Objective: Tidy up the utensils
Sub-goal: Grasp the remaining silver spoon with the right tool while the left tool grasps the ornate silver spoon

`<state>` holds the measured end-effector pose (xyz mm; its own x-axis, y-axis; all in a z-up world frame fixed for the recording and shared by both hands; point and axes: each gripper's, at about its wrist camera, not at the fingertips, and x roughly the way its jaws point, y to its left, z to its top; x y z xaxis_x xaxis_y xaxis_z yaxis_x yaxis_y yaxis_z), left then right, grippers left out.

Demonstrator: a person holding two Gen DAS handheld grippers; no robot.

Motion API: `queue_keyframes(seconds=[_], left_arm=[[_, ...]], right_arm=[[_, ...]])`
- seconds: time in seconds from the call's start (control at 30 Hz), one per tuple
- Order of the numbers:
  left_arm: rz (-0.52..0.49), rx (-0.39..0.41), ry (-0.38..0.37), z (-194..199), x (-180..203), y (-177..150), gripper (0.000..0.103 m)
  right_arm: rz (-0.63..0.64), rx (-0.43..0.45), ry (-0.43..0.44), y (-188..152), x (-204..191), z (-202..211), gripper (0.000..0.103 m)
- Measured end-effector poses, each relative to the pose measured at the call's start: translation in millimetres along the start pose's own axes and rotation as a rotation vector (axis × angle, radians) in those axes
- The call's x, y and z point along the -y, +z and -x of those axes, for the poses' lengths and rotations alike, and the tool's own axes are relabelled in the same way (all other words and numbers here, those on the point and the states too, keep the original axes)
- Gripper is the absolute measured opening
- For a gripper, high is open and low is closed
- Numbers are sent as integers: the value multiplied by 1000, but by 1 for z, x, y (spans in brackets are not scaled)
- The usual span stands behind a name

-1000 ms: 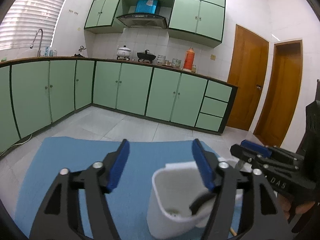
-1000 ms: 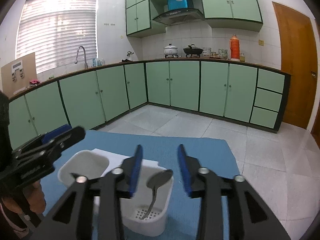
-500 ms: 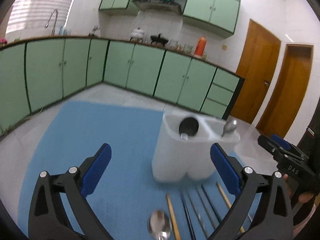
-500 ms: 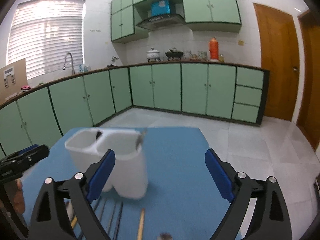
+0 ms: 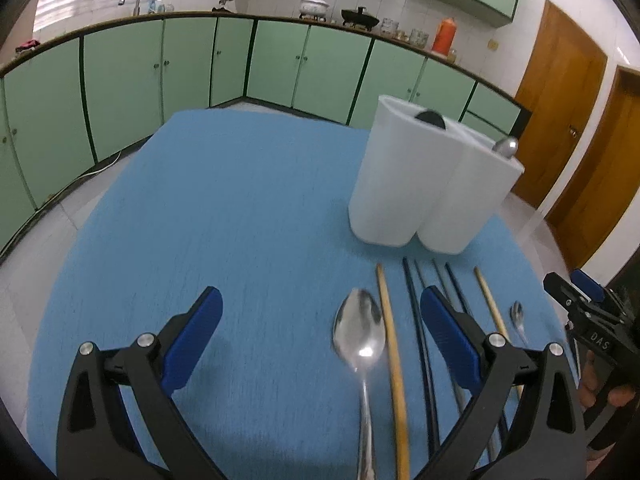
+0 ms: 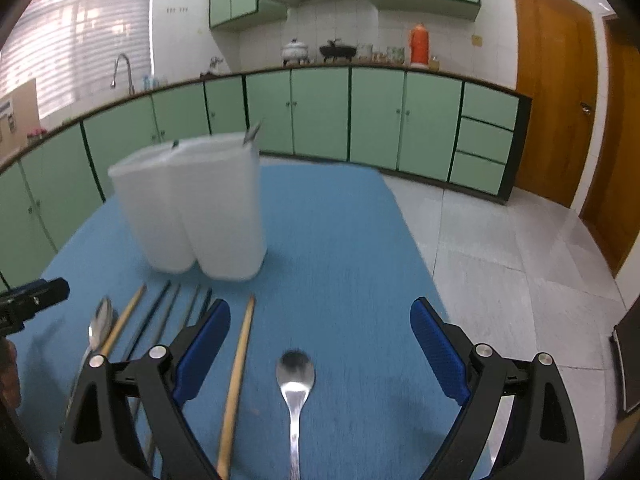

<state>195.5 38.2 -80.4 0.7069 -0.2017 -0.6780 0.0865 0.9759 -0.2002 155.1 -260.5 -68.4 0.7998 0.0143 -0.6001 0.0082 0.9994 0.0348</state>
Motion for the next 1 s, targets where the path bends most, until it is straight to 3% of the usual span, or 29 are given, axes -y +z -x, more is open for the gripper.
queue_keyframes(seconds=[0.1,0.33,0.6,0.67,1.0], left_arm=[[-27,-8,21,2,2,-8,96],[-41,-35,26,2,5,-20,96],[-39,-44,32,0,6,-21,96],[-41,-50,33,-2,6,-22,96],[-43,-75,42,-18,14,-19,96]], right_arm=[[17,-36,3,-7,-1,-6,86],[56,-141,30,-21,-6,-24,54],[69,-190,47,-30,-6,-32,40],[72,-191,60,-30,-7,-31,27],[73,-181,60,-29,-4,-27,26]])
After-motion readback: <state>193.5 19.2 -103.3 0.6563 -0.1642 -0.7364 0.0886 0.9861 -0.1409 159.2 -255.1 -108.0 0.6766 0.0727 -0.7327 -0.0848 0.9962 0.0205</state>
